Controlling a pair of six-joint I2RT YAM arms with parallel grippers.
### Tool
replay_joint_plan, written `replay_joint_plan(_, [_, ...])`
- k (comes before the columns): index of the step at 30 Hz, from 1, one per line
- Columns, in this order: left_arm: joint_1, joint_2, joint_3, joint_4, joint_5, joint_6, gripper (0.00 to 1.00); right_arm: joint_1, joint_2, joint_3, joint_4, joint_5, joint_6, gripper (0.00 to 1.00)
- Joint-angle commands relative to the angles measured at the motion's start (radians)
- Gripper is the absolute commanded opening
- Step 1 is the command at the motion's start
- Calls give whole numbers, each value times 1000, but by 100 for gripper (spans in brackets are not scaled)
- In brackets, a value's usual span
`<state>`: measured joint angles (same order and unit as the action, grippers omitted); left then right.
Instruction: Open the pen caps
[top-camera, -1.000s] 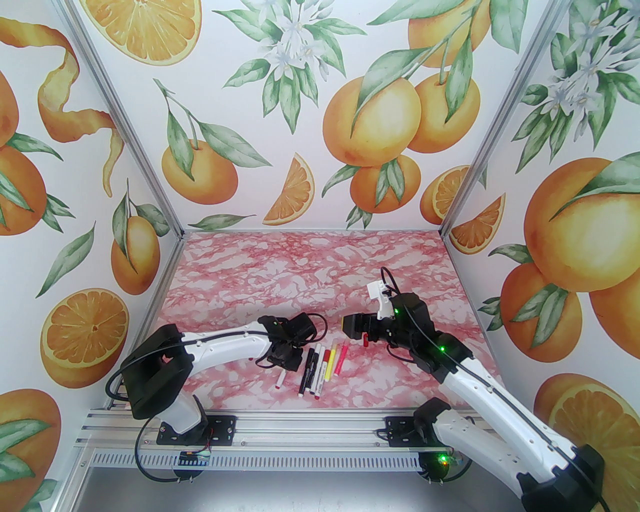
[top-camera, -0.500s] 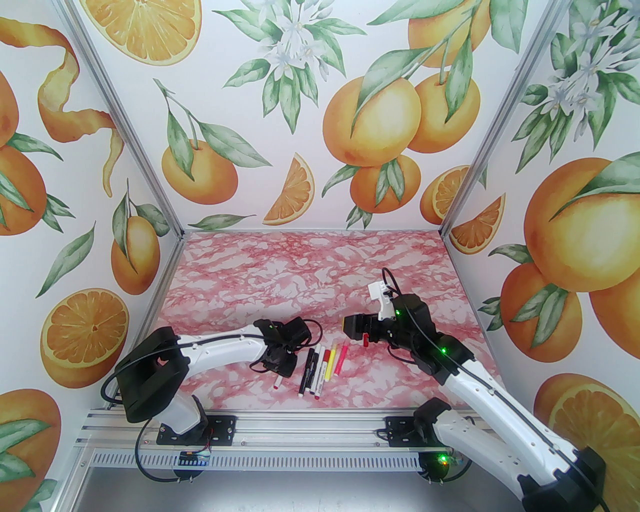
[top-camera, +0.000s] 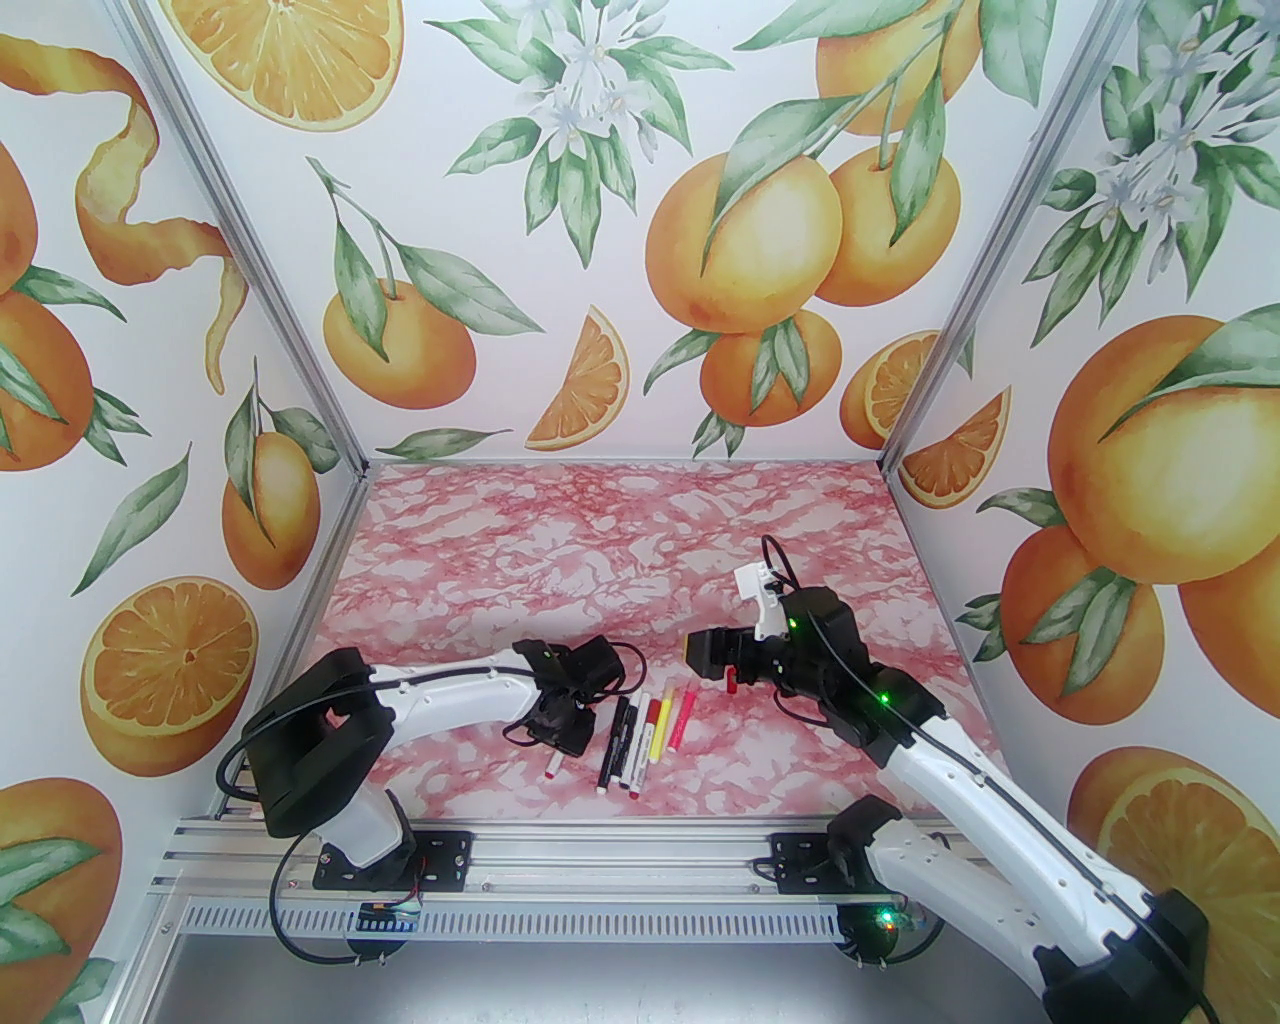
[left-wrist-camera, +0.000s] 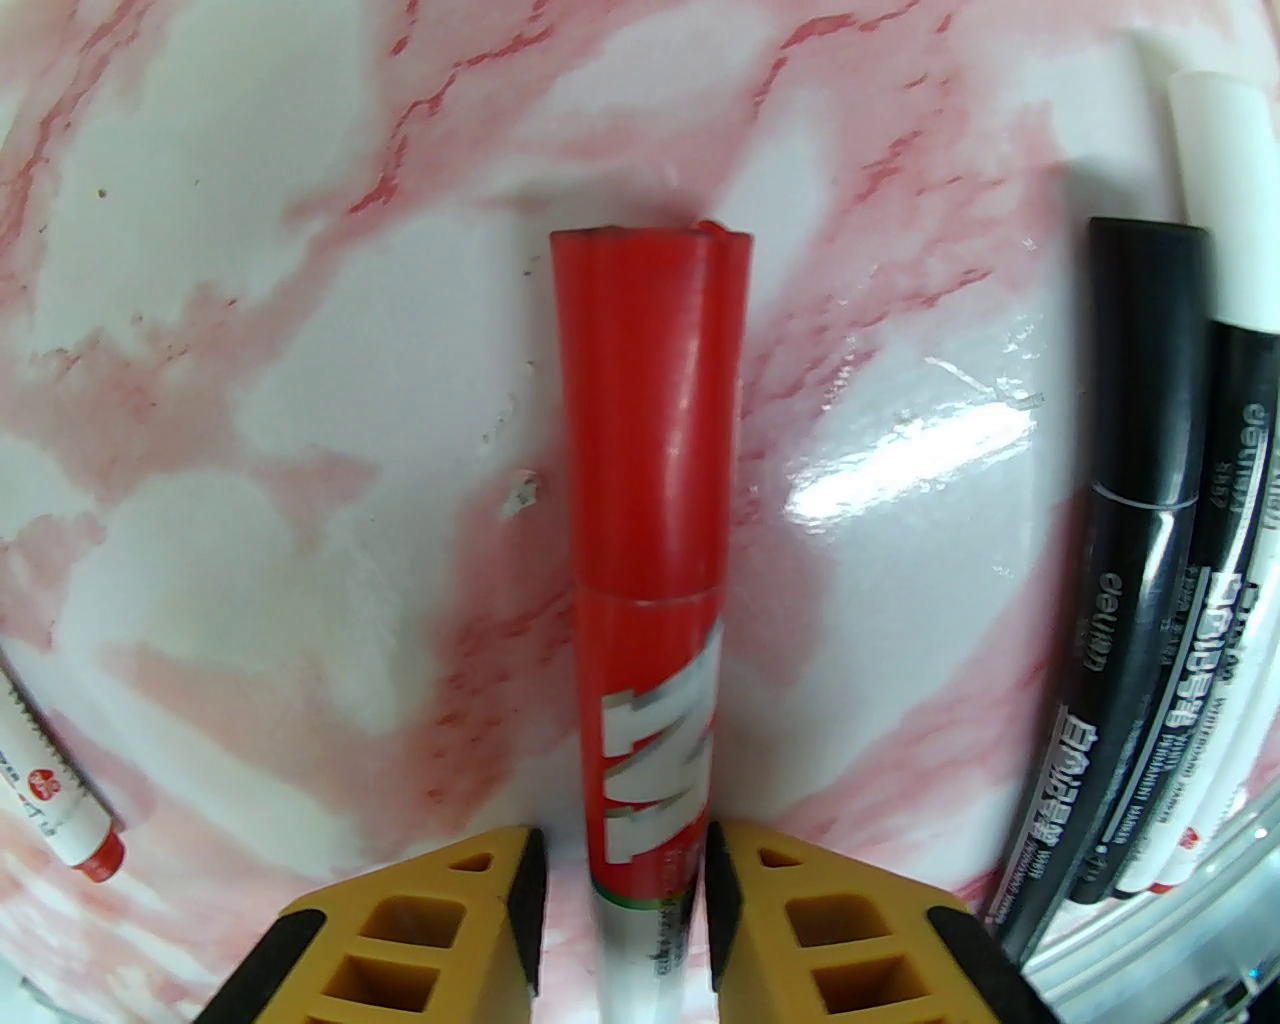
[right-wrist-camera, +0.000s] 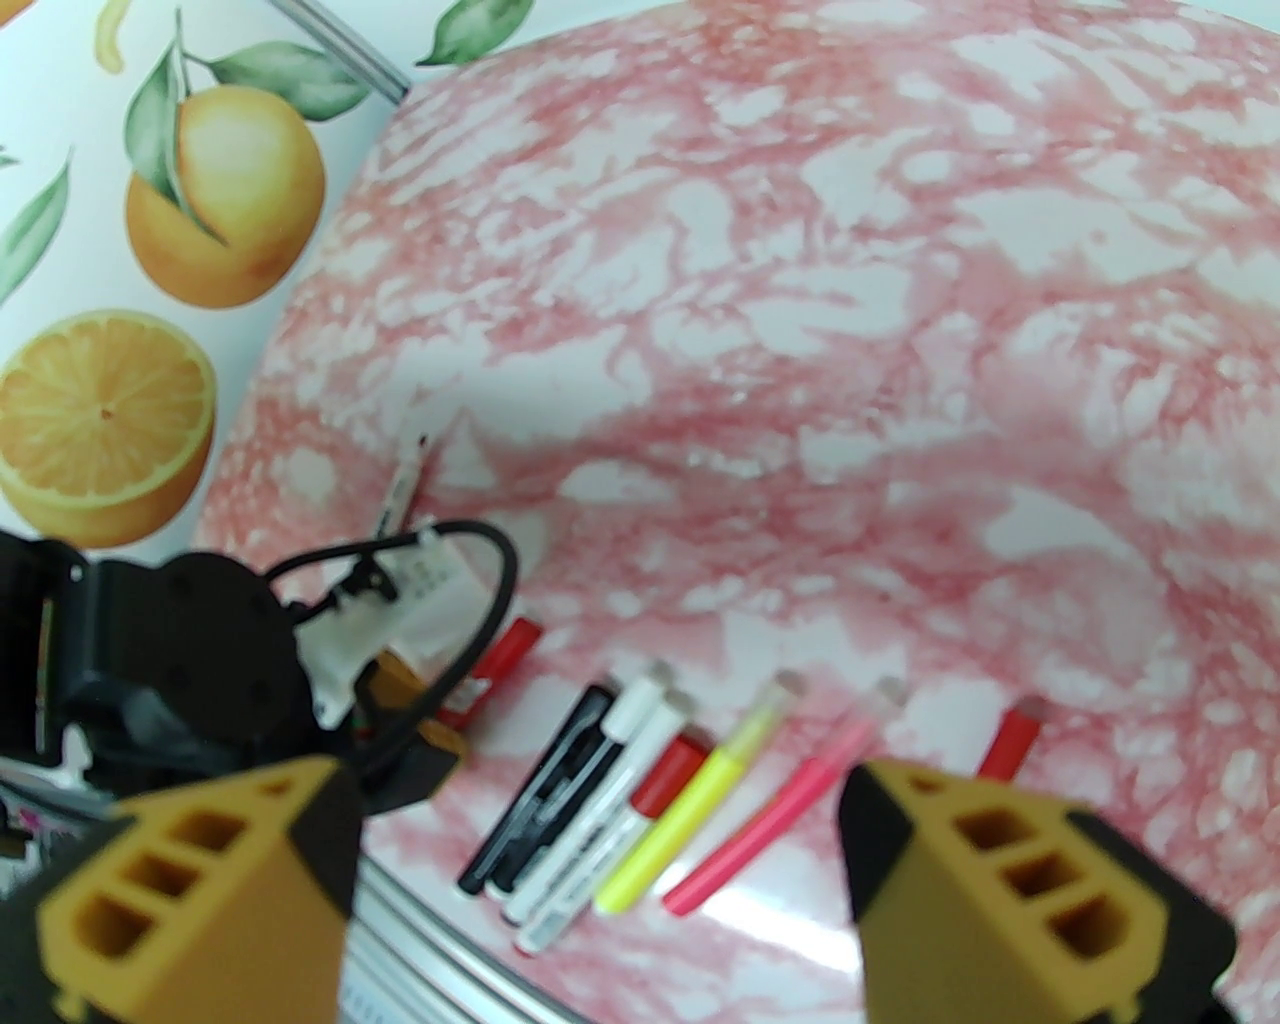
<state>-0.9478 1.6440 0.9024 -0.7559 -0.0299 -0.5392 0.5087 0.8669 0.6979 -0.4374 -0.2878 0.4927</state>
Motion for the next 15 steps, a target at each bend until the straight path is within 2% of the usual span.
replay_joint_plan(1, [7,40,6,56,-5,21,27,4,-34,-4,21,-2,15,82])
replay_joint_plan(8, [13,-10,6,83,12,42,13,4,-48,-26,93,-60,73,81])
replay_joint_plan(10, [25,-47,26,105,69,47,12,4,-49,-36,140,-88,112,80])
replay_joint_plan(15, [86,-147,29,267,277,25,12,5,-61,-87,274,-136,236,67])
